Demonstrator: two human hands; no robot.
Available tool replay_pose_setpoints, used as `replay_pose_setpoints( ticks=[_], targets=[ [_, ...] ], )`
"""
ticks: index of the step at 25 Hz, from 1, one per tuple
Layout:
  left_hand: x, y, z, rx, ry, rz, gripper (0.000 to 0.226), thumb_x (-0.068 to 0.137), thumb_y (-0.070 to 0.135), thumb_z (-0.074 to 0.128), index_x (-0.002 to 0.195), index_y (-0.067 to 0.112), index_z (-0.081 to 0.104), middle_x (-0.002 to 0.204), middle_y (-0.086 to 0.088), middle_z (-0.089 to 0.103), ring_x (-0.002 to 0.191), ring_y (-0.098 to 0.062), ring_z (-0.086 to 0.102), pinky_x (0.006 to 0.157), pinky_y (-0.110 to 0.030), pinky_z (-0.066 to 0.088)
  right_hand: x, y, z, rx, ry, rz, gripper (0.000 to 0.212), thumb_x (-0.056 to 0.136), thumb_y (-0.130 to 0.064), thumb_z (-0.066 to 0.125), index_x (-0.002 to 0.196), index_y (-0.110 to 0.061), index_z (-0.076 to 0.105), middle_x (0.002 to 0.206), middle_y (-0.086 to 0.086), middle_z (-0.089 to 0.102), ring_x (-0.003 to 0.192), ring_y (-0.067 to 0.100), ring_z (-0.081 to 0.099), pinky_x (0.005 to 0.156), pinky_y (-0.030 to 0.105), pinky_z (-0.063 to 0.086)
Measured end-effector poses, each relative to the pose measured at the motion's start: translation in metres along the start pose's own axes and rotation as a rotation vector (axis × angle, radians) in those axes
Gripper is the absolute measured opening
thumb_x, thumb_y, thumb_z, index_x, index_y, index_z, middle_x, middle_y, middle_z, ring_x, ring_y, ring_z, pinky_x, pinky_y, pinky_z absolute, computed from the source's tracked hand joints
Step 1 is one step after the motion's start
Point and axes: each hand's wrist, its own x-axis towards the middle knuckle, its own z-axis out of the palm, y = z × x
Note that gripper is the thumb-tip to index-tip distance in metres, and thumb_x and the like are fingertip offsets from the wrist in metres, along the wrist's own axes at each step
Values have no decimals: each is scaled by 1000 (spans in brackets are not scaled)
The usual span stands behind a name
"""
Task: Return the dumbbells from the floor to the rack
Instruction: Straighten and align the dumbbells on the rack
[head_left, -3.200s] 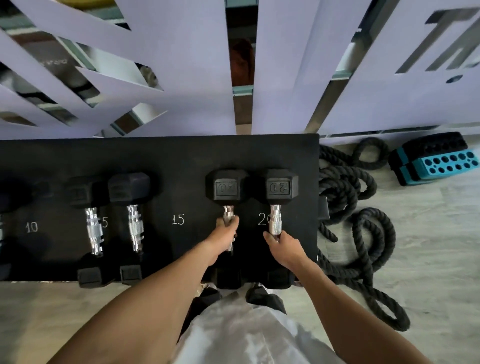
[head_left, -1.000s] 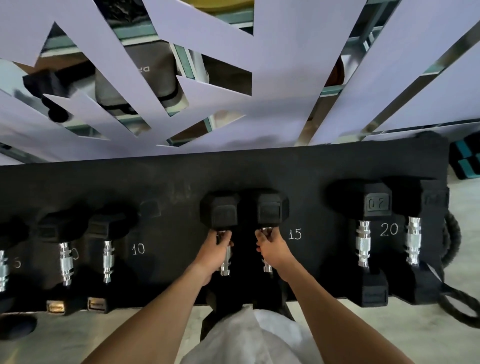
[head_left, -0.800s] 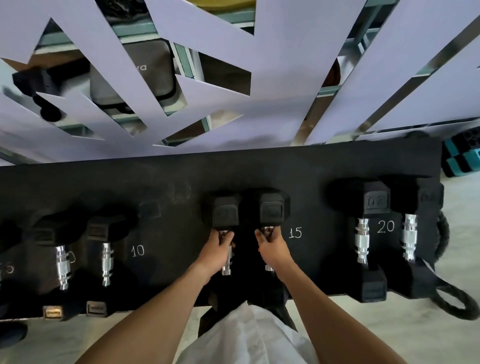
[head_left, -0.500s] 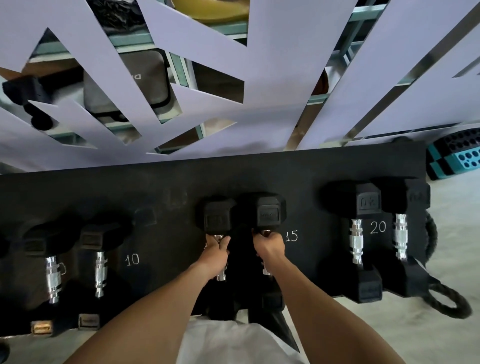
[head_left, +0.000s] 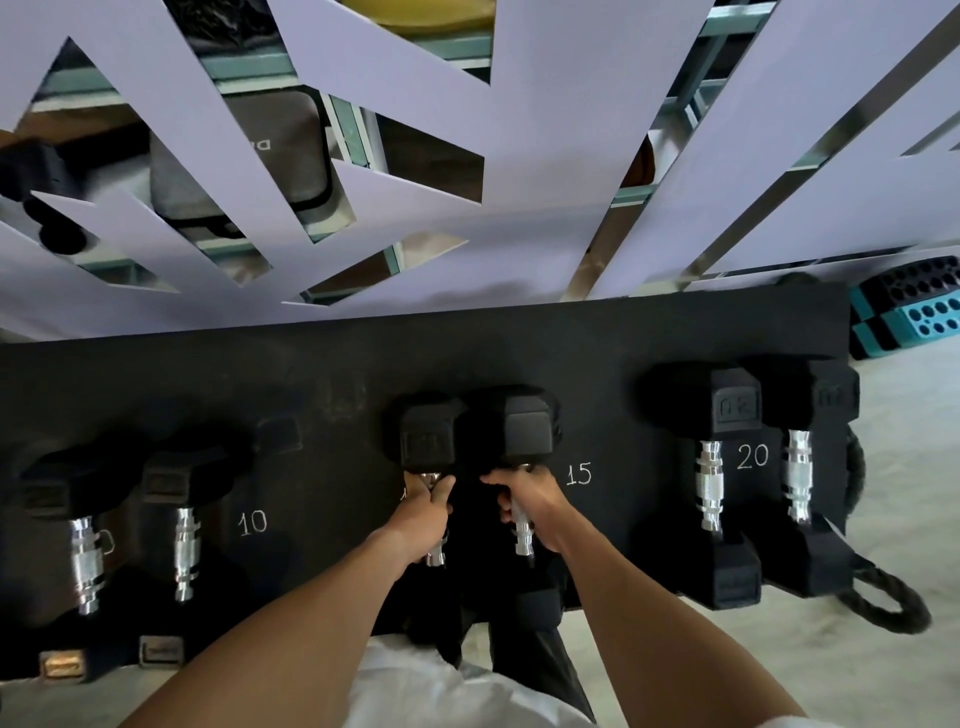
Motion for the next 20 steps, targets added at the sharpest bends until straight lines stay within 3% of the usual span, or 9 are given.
replay_pose_setpoints(
  ticks=[3,5,10,12,14,17,20],
  targets=[
    [-2,-2,0,-1,-1,4,62,105,49,33,156,27,5,149,-9,45,138,-28,43,113,-41,32,-7,21,24,-166,461,-141,18,81,-32,69,80,-17,60,74,0,67,71,23,66,68,33,52],
    [-3,-2,1,5,0,9,63,105,48,34,156,29,4,147,-9,48,137,-28,45,114,-41,32,-8,24,34,-165,547,-117,13,77,-33,59,79,-21,57,75,-2,64,77,25,66,73,34,50],
    [2,1,-2,16,-1,28,70,105,48,33,159,24,-5,158,-10,33,146,-29,31,122,-43,22,11,4,12,-93,332,51,23,69,-30,71,71,-7,68,60,4,64,56,22,61,54,30,47],
    [-3,1,-3,11,-10,26,70,105,48,33,159,23,-5,157,-12,35,145,-30,33,122,-47,24,8,3,6,-3,208,69,18,69,-14,70,59,-8,57,47,3,45,41,19,42,45,29,35],
    [-6,3,-3,2,-23,16,69,105,47,33,159,24,-3,154,-12,39,142,-30,36,120,-48,27,6,3,-2,58,104,78,31,69,-6,68,54,-16,43,46,2,33,40,17,30,44,28,28],
    [-8,5,-3,6,-5,24,66,105,47,34,158,26,0,153,-10,39,142,-30,37,118,-49,31,7,0,-5,50,1,71,38,71,-6,69,53,-18,37,47,2,31,40,17,29,44,28,28],
    [-9,3,-3,-16,-11,22,62,105,48,35,156,30,7,145,-10,48,132,-27,47,115,-49,37,8,3,-3,57,-13,49,31,76,-8,70,57,-15,46,48,3,41,41,17,38,45,27,35]
  ],
)
